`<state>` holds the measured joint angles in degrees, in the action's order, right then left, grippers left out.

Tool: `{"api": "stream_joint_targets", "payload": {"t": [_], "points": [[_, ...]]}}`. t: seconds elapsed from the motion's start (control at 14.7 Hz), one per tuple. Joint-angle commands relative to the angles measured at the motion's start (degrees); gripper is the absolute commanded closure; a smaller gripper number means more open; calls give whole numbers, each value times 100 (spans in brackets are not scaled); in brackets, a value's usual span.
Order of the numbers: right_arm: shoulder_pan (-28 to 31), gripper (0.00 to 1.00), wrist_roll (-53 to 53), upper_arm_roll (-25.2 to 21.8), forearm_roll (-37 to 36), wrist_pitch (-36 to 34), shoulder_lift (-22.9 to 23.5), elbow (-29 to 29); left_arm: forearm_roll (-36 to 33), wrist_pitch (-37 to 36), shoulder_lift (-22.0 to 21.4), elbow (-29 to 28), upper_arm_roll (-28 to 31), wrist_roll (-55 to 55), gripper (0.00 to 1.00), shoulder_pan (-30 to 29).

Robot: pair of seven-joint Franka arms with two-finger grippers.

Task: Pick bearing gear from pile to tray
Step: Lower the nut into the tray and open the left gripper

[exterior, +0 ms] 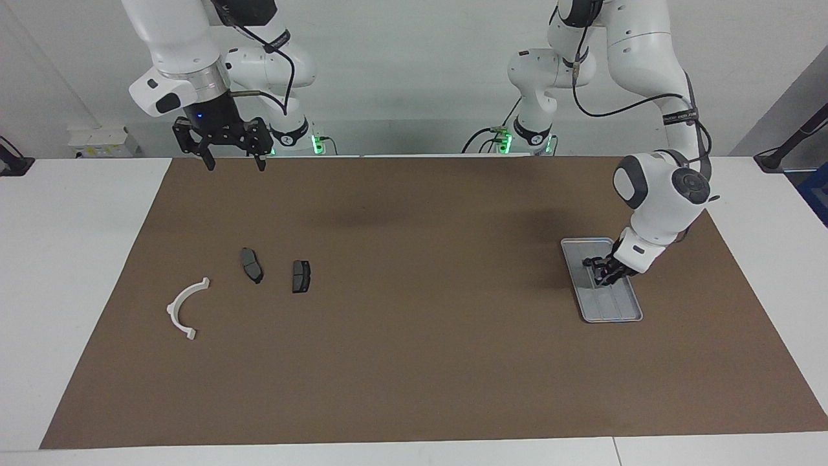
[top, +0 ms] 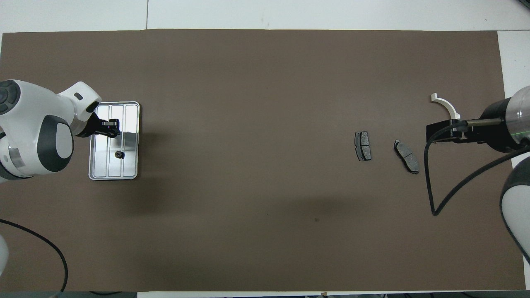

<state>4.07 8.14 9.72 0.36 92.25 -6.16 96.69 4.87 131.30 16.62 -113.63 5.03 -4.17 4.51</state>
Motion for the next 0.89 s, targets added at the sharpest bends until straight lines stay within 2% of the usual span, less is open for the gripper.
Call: {"api": "stream_joint_targets", "payload": {"t": [0.0,0.68,0.75,0.82], "points": [[41,0,-94,21,-36,-67,-52,-1,58,352,-177,-343,68,4,100,94],[41,0,-102,21,-19,-67,-52,8,58,836,-160,-687,68,40,100,191],[41,0,-103,21,-19,-67,-52,8,58,828,-160,-678,68,31,89,191],[41,0,-103,21,-19,-67,-52,8,58,767,-160,-643,68,22,35,191]]}}
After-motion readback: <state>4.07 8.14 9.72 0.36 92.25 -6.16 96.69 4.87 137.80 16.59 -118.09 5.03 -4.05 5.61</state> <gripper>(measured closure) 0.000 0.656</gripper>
